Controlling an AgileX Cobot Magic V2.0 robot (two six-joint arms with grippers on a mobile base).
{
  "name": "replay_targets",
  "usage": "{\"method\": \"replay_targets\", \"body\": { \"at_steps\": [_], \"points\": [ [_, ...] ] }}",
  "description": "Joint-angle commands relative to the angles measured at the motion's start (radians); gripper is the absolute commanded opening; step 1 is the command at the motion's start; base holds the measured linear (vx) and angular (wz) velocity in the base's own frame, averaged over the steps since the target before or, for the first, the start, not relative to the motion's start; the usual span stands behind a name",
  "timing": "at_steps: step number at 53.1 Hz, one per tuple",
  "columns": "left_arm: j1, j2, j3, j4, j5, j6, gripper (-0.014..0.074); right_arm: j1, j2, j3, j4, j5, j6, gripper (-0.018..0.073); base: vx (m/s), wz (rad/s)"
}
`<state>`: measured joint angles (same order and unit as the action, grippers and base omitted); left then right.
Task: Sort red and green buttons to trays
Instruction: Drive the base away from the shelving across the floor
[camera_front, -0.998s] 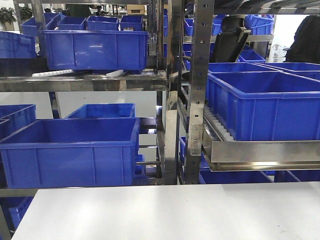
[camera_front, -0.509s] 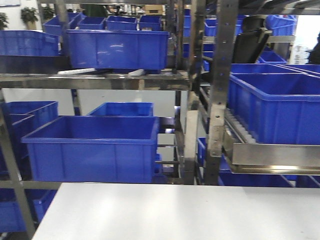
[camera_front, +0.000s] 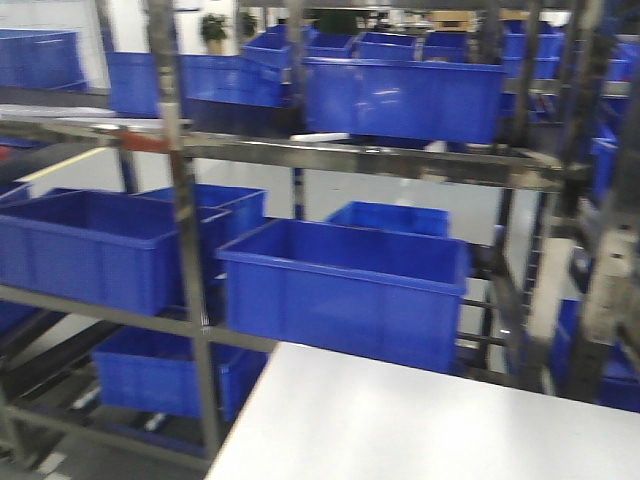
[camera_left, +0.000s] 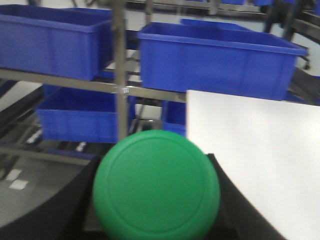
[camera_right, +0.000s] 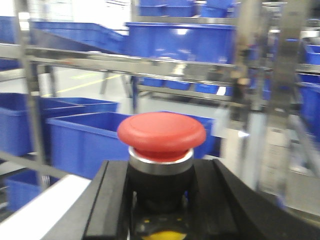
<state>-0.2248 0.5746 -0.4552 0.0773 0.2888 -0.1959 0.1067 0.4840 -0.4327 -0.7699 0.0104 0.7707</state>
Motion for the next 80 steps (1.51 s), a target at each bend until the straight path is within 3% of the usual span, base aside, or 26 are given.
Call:
{"method": "replay_targets", "body": {
  "at_steps": [1,80],
  "points": [
    [-0.003,-0.004,-0.028,-0.004,-0.09,-0.007,-0.0006,0.002,0.002,-0.031,-0.009,-0.062,0.001,-0.001,-0.06,0.65],
    [-0.003,-0.004,-0.028,-0.004,-0.09,-0.007,-0.0006,0.002,0.002,-0.031,-0.009,-0.063,0.001,-0.001,-0.01,0.62]
  ]
}}
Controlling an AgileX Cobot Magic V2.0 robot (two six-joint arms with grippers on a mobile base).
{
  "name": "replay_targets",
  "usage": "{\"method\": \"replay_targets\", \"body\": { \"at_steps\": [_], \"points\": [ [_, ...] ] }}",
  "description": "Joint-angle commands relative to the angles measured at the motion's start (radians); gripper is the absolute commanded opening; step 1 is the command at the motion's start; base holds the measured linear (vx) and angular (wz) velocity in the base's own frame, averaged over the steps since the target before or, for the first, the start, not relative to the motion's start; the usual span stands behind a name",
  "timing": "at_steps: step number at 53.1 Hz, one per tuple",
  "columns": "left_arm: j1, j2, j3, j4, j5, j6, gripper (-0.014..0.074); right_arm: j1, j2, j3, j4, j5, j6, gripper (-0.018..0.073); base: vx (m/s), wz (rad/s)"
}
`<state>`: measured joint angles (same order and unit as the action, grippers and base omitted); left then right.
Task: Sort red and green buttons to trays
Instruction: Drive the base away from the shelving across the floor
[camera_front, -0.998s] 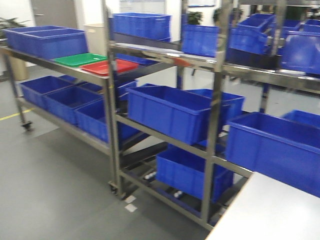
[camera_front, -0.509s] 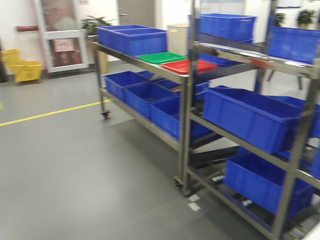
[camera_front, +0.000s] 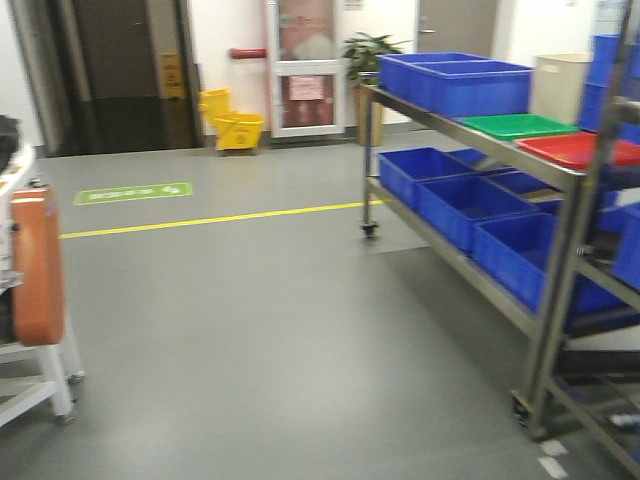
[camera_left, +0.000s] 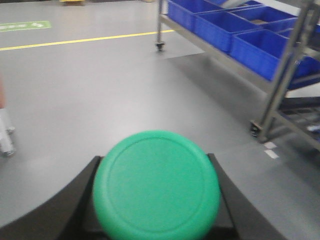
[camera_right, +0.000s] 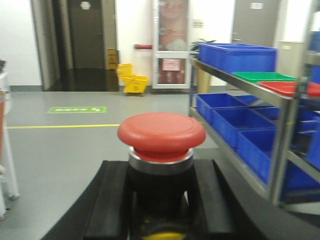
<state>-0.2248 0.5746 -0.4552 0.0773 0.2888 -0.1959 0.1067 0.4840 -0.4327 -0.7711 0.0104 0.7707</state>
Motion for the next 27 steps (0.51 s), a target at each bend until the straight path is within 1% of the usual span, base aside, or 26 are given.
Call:
{"method": "replay_targets", "body": {
  "at_steps": [1,15,21,27],
  "points": [
    [-0.003,-0.004,-0.028,-0.004,-0.09,-0.007,-0.0006,0.002,0.002,-0.031,-0.008,-0.063,0.001,-0.001,0.19,0.6],
    [-0.003,-0.004,-0.028,-0.004,-0.09,-0.007,-0.0006,0.002,0.002,-0.031,-0.008,-0.062,0.001,-0.001,0.24,0.53],
    [-0.003,-0.004,-0.028,-0.004,-0.09,-0.007,-0.0006,0.002,0.002,-0.031,-0.008,-0.062,0.001,-0.001,0.31,0.34],
    [-0.003,-0.004,-0.028,-0.004,-0.09,-0.007,-0.0006,0.002,0.002,-0.031,-0.008,-0.062,0.001,-0.001,0.36,0.17]
  ]
}}
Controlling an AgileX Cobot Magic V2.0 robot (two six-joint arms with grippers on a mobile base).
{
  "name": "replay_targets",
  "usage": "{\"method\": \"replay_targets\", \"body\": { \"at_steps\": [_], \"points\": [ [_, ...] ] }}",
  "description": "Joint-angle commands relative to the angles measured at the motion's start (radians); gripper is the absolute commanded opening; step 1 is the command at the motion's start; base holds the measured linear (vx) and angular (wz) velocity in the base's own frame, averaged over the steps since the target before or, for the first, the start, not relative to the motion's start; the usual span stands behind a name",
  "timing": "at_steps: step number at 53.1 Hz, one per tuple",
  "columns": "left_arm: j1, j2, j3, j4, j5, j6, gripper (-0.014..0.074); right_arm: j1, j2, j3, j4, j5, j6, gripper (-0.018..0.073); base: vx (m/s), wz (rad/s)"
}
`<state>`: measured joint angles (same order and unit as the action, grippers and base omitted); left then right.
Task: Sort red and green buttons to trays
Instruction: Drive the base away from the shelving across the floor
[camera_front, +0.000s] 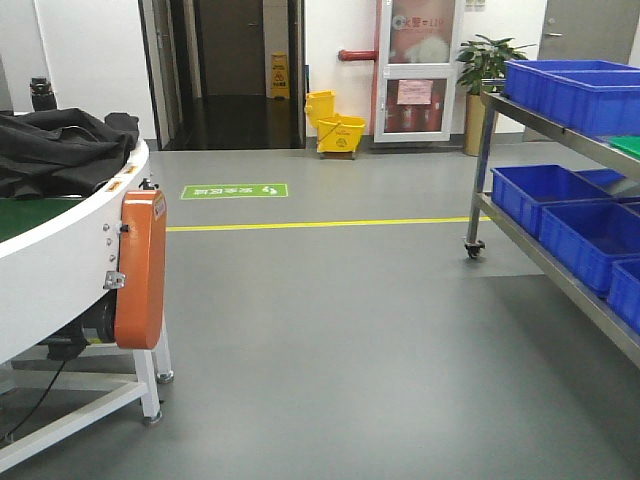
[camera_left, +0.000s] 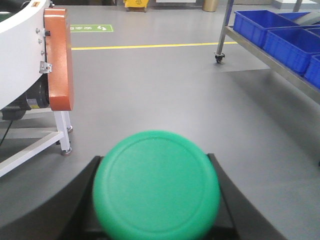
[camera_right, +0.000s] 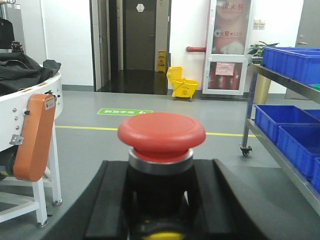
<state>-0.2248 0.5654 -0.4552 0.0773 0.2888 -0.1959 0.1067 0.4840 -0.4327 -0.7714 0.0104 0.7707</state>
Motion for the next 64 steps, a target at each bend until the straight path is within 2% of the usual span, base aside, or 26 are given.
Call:
{"method": "replay_targets", "body": {
  "at_steps": [1,30,64],
  "points": [
    [-0.003,0.005,-0.028,-0.004,-0.09,-0.007,-0.0006,0.002,0.002,-0.031,-0.008,-0.062,0.001,-0.001,0.39,0.04],
    [-0.003,0.005,-0.028,-0.004,-0.09,-0.007,-0.0006,0.002,0.002,-0.031,-0.008,-0.072,0.001,-0.001,0.48,-0.09],
    [-0.003,0.011,-0.028,-0.004,-0.097,-0.007,-0.0006,0.002,0.007,-0.031,-0.008,-0.07,0.001,-0.001,0.6,0.0]
  ]
}}
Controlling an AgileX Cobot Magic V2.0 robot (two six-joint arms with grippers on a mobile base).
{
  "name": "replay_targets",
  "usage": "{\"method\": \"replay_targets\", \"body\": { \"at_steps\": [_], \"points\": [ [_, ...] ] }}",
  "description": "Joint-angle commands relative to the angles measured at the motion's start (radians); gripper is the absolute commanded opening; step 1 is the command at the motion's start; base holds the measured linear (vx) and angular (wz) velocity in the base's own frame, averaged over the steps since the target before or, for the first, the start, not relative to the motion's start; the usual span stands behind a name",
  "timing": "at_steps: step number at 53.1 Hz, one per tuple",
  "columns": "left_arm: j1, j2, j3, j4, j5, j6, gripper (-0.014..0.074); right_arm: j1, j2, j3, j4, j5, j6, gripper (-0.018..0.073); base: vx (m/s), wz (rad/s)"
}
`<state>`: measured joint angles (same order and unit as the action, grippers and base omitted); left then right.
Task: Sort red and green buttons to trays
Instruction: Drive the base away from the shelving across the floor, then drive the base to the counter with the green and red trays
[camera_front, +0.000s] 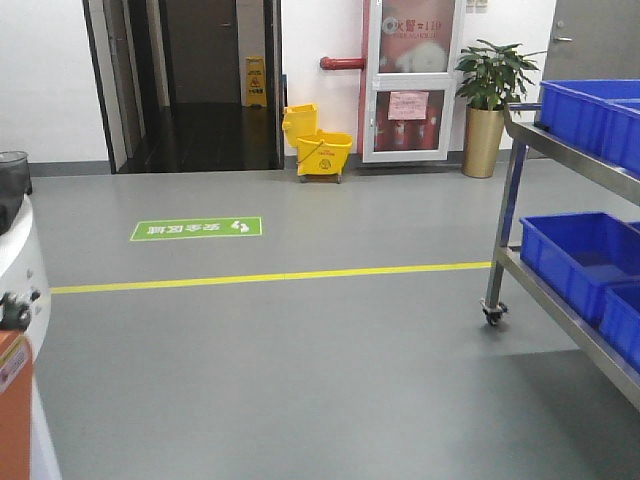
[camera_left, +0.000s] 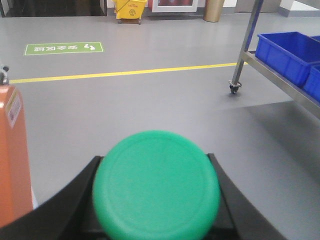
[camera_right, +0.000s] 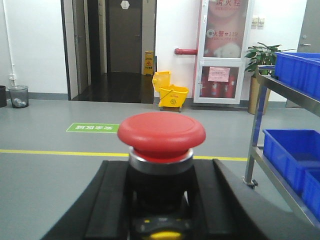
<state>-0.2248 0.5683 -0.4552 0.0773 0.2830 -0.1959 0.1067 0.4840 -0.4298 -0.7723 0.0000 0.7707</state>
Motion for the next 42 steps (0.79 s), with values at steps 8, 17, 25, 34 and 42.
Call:
{"method": "replay_targets", "body": {
  "at_steps": [8,17,25,34,42],
  "points": [
    [-0.003,0.008,-0.028,-0.004,-0.091,-0.007,-0.0006,0.002,0.007,-0.034,-0.007,-0.058,0.001,-0.001,0.64,-0.02],
    [-0.003,0.008,-0.028,-0.004,-0.091,-0.007,-0.0006,0.002,0.007,-0.034,-0.007,-0.059,0.001,-0.001,0.65,-0.13],
    [-0.003,0.008,-0.028,-0.004,-0.091,-0.007,-0.0006,0.002,0.007,-0.034,-0.007,-0.059,0.001,-0.001,0.65,-0.23],
    [-0.003,0.008,-0.028,-0.004,-0.091,-0.007,-0.0006,0.002,0.007,-0.034,-0.007,-0.059,0.001,-0.001,0.63,-0.29],
    [-0.003,0.008,-0.028,-0.004,-0.091,-0.007,-0.0006,0.002,0.007,-0.034,-0.007,-0.059,0.001,-0.001,0.59,-0.35]
  ]
}}
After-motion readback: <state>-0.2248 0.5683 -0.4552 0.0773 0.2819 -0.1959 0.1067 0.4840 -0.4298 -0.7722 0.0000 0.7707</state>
